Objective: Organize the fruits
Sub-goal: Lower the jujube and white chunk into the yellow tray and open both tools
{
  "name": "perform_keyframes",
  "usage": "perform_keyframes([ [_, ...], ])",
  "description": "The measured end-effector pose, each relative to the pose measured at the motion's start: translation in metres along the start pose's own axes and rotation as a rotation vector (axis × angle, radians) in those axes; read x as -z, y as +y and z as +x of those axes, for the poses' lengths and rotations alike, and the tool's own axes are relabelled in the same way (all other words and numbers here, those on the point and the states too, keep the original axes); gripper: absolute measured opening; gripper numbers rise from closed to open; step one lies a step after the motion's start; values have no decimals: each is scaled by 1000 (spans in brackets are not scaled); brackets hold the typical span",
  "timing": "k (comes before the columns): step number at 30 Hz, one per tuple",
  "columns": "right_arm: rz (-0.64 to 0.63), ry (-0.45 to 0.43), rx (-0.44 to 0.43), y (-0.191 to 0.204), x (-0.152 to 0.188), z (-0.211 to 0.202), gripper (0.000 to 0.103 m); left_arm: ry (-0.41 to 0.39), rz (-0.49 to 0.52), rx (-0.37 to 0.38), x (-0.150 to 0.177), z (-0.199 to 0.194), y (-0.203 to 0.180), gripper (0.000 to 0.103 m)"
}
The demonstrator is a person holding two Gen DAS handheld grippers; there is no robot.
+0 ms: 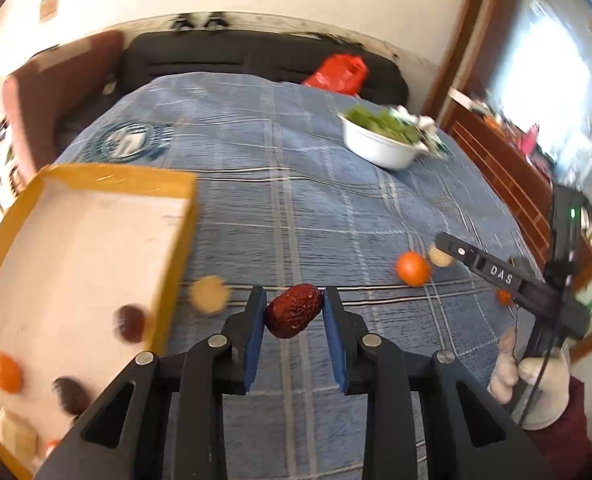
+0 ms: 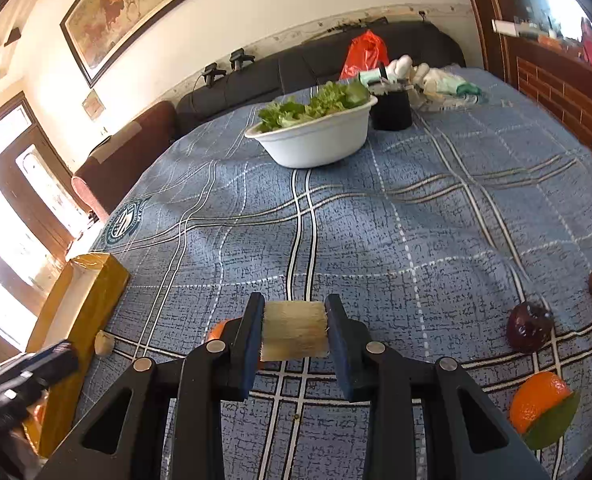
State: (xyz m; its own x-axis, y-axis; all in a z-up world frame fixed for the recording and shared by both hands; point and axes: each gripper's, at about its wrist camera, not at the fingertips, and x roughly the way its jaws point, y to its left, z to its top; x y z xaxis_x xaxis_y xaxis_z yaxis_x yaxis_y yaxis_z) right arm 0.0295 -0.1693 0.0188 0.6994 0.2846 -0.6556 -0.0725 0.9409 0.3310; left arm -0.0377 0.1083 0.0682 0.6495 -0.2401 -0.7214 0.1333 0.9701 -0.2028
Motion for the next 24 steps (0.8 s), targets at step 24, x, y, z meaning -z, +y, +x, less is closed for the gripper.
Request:
perform_keyframes([
  [24, -291, 299, -402, 263, 71, 15, 35, -112, -432, -213, 61, -86, 210, 28],
])
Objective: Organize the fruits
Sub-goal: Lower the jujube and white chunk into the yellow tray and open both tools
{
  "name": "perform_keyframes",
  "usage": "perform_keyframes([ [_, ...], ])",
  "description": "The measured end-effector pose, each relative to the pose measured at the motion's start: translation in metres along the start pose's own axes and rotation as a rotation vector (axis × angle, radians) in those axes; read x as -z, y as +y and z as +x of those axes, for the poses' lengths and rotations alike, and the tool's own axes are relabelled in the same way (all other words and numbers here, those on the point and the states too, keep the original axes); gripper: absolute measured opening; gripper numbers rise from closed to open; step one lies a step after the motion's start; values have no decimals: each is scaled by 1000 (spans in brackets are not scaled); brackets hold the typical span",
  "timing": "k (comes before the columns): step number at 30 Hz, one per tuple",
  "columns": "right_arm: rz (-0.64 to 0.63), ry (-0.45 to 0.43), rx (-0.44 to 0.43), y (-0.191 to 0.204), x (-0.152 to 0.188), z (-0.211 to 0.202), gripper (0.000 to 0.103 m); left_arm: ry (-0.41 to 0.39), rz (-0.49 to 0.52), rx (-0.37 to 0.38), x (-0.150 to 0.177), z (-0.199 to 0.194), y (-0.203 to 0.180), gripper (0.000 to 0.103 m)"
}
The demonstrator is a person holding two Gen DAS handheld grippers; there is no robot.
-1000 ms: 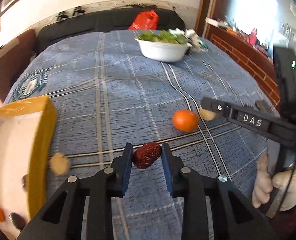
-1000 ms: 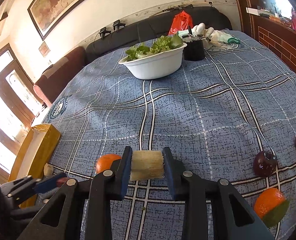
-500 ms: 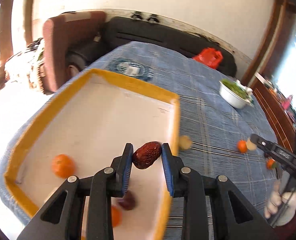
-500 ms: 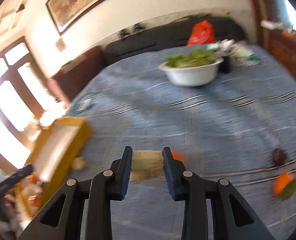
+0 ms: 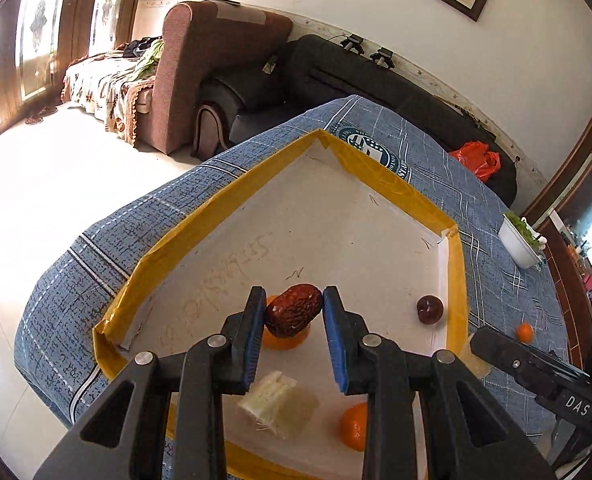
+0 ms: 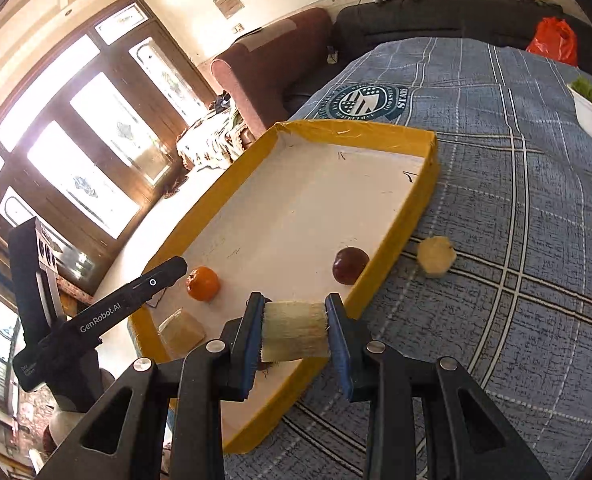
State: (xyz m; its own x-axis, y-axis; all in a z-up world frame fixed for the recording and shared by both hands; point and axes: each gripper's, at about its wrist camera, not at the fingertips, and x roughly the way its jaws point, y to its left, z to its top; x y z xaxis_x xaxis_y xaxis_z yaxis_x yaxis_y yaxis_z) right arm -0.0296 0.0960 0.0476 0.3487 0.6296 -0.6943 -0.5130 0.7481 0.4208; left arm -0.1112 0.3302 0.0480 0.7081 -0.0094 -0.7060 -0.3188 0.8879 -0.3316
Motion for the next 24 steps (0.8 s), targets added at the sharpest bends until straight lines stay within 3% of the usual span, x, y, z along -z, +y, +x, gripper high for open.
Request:
perform_keyframes([
  [7, -109, 22, 99, 23, 1, 23, 35, 5, -9, 12, 3, 3, 5, 28],
  [8, -121, 26, 113, 26, 2, 26, 35, 8, -11, 14, 4, 4, 6, 31],
  [11, -145, 34, 139, 30, 2, 34, 35, 11, -24, 27, 3, 4, 7, 59],
  [15, -135, 20, 128, 31, -1, 32, 43, -17, -26, 51, 1, -8, 9, 77],
  [24, -93, -46, 142, 18, -1, -2, 55, -13, -147, 22, -2, -24, 13, 87],
])
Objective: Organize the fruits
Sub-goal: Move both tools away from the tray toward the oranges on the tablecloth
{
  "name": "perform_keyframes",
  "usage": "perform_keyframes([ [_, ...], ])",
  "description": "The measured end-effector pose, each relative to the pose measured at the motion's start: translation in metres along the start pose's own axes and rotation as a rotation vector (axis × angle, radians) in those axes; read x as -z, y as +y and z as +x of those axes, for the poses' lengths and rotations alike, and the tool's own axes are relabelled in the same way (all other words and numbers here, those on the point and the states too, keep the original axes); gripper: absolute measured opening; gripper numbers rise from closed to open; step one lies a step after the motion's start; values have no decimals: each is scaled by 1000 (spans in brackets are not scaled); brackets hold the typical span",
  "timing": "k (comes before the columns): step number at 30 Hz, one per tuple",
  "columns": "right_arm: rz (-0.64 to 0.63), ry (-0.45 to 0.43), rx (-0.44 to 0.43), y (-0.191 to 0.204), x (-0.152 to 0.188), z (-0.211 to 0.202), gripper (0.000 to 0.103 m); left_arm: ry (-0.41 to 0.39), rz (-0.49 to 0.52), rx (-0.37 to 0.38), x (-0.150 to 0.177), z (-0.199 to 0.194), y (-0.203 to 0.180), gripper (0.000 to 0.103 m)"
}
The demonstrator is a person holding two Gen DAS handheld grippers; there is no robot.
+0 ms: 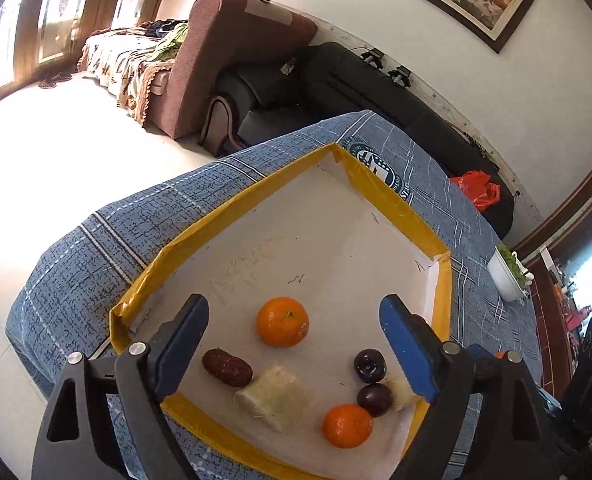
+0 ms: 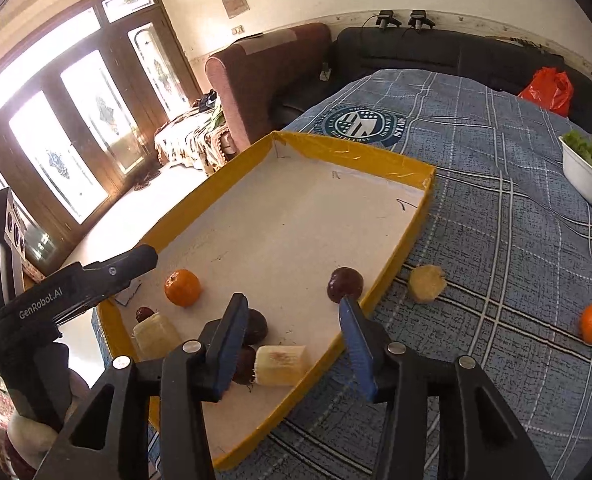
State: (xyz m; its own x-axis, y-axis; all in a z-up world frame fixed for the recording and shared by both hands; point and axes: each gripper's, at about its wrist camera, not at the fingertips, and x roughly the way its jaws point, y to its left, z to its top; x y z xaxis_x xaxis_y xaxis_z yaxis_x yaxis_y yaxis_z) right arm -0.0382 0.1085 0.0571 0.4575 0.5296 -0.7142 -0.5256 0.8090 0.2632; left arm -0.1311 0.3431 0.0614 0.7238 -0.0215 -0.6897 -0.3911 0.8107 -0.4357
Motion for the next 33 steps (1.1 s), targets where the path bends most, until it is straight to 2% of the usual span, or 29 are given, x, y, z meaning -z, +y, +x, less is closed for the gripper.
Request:
perform_keyframes([
  [3, 43, -21, 18, -21, 4, -14, 56, -17, 7, 23, 3, -11, -10, 87],
  [9, 142, -68, 97, -85, 25, -56, 59, 36, 159, 94, 23, -18, -65, 88],
  [16, 339, -104, 261, -199, 81, -121, 58, 130, 311, 131, 55, -1, -118, 88],
  [22, 475, -180, 391, -268, 127, -192, 58, 207, 400, 164, 85, 17, -161, 88],
  [27, 555, -230, 438, -295, 145, -220, 61, 267, 474, 187, 110, 31, -194, 87],
  [33, 598, -215, 429, -307, 149, -206, 62, 296, 565, 183, 131, 39, -224, 87],
])
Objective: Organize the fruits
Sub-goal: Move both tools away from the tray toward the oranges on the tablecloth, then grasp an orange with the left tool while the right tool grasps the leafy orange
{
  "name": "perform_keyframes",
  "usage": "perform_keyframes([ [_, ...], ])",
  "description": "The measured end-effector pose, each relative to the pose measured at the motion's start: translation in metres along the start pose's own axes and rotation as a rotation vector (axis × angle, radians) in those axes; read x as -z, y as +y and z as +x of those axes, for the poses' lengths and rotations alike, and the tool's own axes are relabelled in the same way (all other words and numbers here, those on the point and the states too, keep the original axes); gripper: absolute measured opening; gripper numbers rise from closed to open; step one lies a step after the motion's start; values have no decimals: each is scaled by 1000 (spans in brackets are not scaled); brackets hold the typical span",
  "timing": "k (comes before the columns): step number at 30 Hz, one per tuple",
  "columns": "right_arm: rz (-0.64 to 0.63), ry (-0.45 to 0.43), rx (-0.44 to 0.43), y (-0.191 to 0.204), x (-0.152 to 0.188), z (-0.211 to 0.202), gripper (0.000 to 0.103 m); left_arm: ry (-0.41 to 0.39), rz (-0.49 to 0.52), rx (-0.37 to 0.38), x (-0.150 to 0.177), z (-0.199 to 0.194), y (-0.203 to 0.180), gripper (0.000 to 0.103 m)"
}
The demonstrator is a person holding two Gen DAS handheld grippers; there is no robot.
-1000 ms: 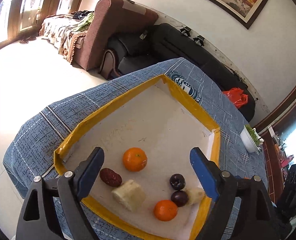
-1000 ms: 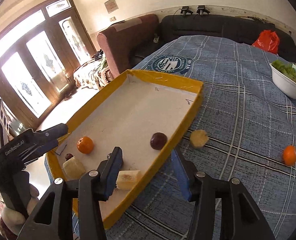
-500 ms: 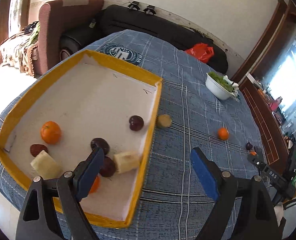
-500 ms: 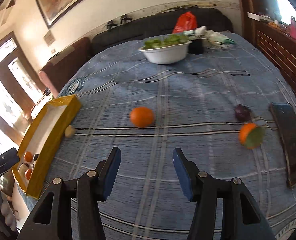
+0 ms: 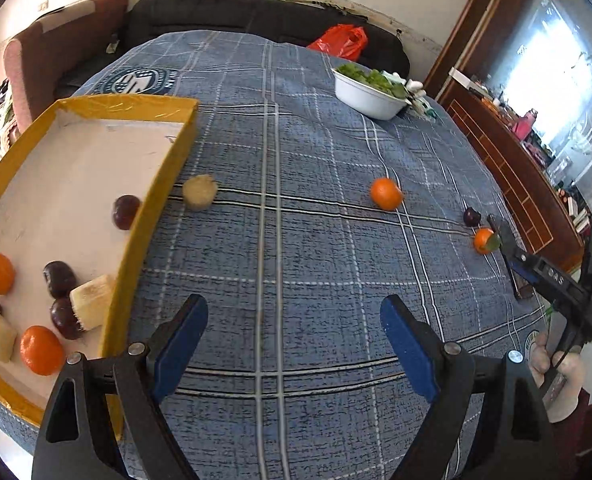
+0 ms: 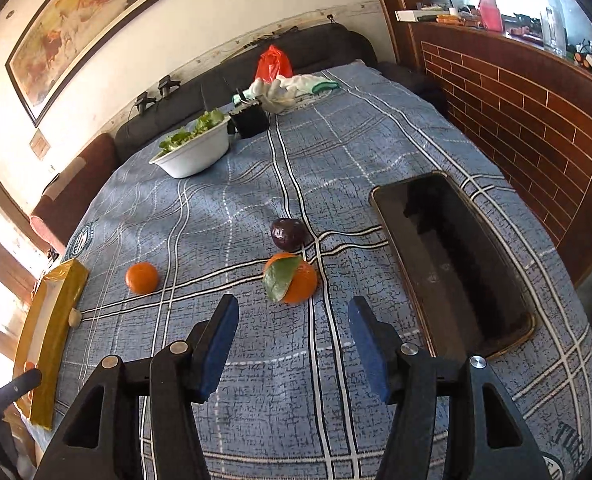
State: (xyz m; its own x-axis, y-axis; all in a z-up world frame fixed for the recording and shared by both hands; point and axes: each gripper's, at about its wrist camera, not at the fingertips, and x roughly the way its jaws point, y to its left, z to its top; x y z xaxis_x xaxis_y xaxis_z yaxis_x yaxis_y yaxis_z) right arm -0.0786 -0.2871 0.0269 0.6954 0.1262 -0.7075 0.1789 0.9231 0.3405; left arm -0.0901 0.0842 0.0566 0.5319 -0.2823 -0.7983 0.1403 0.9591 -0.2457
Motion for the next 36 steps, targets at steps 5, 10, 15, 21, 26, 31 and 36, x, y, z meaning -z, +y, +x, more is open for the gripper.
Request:
perform_keyframes([
  [5, 39, 35, -7, 4, -12, 28, 61, -4, 54, -2, -14, 17, -26, 87],
  [10, 33, 57, 33, 15, -16, 55, 61, 28, 99, -3, -28, 46, -46, 87],
  [15, 22, 25, 45, 15, -16, 58, 58, 35, 126, -8, -47, 72, -59, 87],
  [21, -5, 18, 57, 19, -14, 59, 57, 26, 158, 19, -62, 97, -75, 87],
  [26, -25, 24, 47, 22, -13, 60, 57, 22, 243, -22, -72, 120, -95, 87],
  [31, -23, 25, 42, 21, -13, 60, 58, 37, 275, -33, -77, 142, -106, 87],
  [36, -20, 25, 38, 22, -13, 60, 58, 36, 307, -76, -72, 152, -112, 87],
])
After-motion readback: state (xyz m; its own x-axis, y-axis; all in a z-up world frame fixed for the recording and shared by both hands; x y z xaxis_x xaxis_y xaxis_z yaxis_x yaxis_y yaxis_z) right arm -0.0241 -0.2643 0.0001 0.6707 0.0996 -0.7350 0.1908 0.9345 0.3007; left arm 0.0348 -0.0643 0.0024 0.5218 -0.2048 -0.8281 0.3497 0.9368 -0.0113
